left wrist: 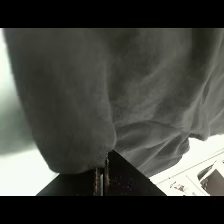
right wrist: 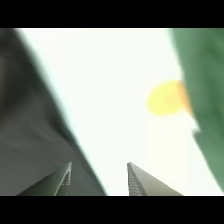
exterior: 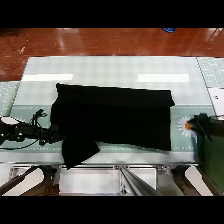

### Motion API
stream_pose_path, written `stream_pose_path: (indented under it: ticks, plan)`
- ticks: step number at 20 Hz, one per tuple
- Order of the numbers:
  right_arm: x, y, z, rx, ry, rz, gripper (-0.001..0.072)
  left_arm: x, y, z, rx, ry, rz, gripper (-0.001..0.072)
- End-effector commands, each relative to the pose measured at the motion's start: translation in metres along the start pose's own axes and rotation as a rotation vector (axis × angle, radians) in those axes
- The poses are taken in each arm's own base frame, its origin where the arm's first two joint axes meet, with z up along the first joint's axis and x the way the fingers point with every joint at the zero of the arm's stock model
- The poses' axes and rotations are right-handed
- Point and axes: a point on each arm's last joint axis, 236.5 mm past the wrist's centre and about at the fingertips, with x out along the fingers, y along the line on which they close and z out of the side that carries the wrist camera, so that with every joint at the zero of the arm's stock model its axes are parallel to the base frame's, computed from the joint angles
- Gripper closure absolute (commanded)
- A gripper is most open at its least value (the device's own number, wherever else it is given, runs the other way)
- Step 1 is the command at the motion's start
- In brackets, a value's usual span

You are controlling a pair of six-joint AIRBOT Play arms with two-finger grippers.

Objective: Fold the shirts.

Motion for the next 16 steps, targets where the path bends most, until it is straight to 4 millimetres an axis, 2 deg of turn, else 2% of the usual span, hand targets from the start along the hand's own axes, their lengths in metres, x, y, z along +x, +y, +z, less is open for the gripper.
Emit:
stream_pose_path:
  ticks: [1, 3, 7, 12, 16]
  plan:
    - [0.005, -0.034, -0.060, 0.008, 0.237, -0.156, 0.0302, 0.002, -0.008, -0.006, 0.018, 0.024, -0.022, 0.0686]
    - [0.009, -0.034, -0.087, -0.063, 0.347, -0.195, 0.0302, 0.002, -0.008, -0.005, 0.018, 0.023, -0.022, 0.0687]
    - [0.019, -0.034, -0.114, -0.133, 0.446, -0.221, 0.0302, 0.002, -0.007, -0.005, 0.018, 0.022, -0.020, 0.0687]
    - [0.037, -0.011, -0.110, -0.104, 0.457, -0.105, 0.0302, 0.002, -0.007, -0.005, 0.018, 0.023, -0.021, 0.0686]
    - [0.055, -0.010, -0.110, -0.100, 0.480, -0.105, 0.0302, 0.002, -0.007, -0.005, 0.018, 0.022, -0.021, 0.0686]
